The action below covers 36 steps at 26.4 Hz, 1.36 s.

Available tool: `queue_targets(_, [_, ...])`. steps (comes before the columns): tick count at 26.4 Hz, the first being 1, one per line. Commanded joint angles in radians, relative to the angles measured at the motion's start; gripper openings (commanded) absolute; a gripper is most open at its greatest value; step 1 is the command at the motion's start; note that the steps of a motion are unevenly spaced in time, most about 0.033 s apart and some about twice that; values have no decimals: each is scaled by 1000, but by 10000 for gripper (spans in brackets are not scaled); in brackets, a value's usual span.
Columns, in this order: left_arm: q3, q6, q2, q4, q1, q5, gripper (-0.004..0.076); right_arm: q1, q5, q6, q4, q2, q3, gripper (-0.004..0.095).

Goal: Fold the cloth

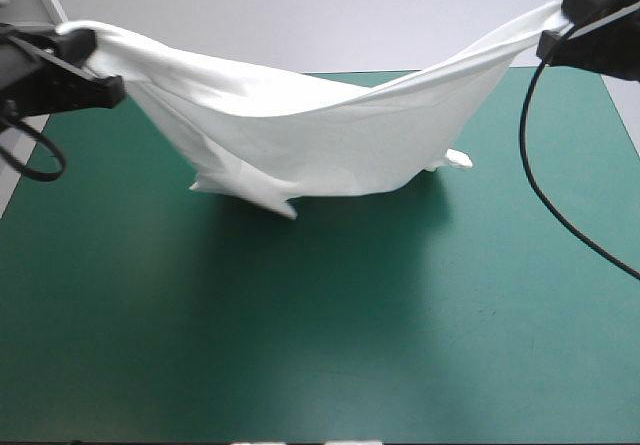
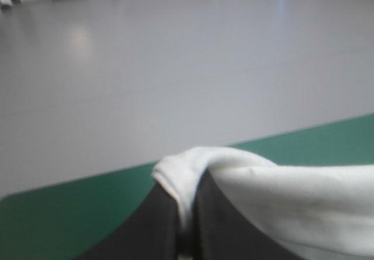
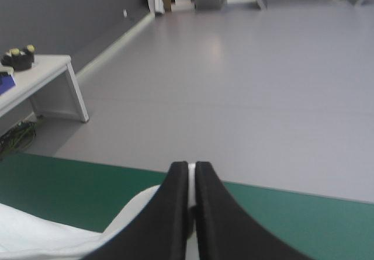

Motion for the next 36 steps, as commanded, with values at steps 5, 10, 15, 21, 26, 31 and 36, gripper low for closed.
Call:
queue_targets(5, [-317, 53, -27, 203, -4, -43, -10, -1, 53, 1, -7, -35, -351, -18])
queue_targets(10, [-350, 90, -27, 204, -4, -27, -10, -1, 66, 1, -3, -62, -399, -18])
queue_targets(15, [-302, 96, 12, 173, -4, -98, -10, -1, 31, -4, 59, -11, -396, -18])
queue_targets(21, [-275, 103, 151, 116, -4, -169, -10, -1, -111, -41, 199, 167, -390, -18])
queue_targets(26, [-282, 103, 279, 88, -4, -267, -10, -1, -257, -52, 309, 298, -390, -18])
queue_targets(31, [-389, 105, 348, 77, -4, -367, -10, -1, -475, -106, 383, 358, -404, -18])
queue_targets(36, [-536, 175, 352, 82, -4, -335, -10, -1, -453, -110, 371, 355, -541, -18])
